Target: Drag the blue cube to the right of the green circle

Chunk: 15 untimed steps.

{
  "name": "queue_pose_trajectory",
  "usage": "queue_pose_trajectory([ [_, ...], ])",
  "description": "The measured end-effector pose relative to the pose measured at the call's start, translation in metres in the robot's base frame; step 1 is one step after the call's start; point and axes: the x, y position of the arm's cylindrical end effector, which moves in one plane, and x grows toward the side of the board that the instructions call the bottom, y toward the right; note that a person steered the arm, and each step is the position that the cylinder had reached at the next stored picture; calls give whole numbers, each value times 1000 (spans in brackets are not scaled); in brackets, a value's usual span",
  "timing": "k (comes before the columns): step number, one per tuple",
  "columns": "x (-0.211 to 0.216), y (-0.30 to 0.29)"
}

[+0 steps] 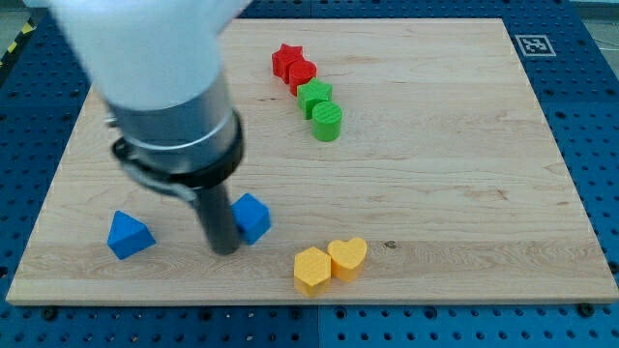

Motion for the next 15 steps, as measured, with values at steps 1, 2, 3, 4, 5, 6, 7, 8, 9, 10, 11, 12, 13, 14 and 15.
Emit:
queue_pose_trajectory([
  [1, -21, 44],
  [2, -32, 53],
  [3, -37, 24],
  [4, -58, 42],
  [5, -72, 82],
  [6, -72, 107],
  [7, -75, 52],
  [8, -93, 24],
  [9, -102, 58],
  [10, -102, 112],
  [11, -102, 170],
  [12, -100, 165],
  [13, -69, 148],
  [14, -49, 170],
  [15, -60, 218],
])
